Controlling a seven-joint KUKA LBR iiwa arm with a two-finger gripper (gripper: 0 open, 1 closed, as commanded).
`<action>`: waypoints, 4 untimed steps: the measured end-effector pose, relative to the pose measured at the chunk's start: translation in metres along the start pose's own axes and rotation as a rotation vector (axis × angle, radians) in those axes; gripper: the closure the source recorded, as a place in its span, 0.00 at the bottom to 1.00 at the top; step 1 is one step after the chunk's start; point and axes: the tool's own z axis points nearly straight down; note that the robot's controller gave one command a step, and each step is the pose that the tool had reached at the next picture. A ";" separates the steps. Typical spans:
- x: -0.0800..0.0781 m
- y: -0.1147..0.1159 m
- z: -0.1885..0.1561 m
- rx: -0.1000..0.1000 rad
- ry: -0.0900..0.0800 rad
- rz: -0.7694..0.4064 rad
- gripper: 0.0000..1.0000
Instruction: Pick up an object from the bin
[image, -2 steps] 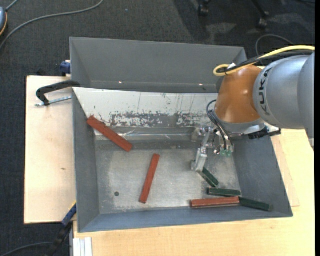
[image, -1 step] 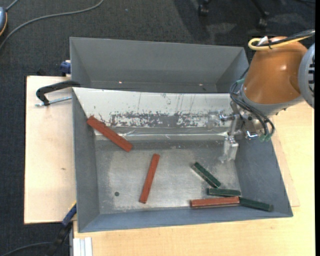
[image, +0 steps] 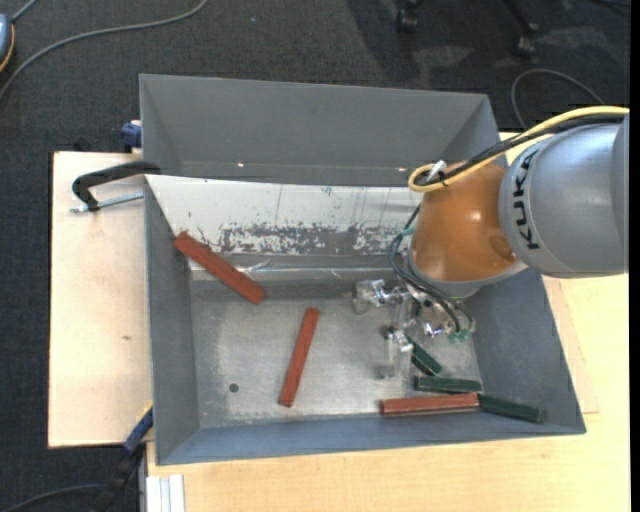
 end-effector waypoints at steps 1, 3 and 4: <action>0.049 -0.069 -0.006 0.010 -0.009 -0.418 0.00; 0.024 -0.122 -0.005 0.000 -0.014 -1.797 0.00; 0.010 -0.136 -0.007 -0.007 -0.020 -2.198 0.00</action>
Offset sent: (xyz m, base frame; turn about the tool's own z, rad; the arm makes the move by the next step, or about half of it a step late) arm -0.0308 -0.0781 0.0036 -0.4232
